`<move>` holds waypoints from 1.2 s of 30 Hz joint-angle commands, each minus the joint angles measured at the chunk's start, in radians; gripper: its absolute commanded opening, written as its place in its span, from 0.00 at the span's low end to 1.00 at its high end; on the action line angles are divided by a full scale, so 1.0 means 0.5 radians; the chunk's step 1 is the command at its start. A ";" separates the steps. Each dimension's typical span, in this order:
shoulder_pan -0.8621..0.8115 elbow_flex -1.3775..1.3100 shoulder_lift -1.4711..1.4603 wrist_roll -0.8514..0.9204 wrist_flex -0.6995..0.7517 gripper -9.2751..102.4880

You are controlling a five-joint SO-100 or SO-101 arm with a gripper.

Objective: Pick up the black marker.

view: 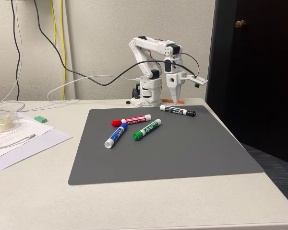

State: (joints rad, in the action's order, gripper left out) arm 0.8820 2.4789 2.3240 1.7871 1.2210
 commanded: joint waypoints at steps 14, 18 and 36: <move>0.015 0.012 -0.141 -0.083 -0.163 0.24; -0.006 0.089 -0.132 -0.071 -0.264 0.29; -0.196 0.414 -0.012 0.123 -0.660 0.32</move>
State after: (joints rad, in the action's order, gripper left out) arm 0.8084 2.6584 2.2810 1.8300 0.9281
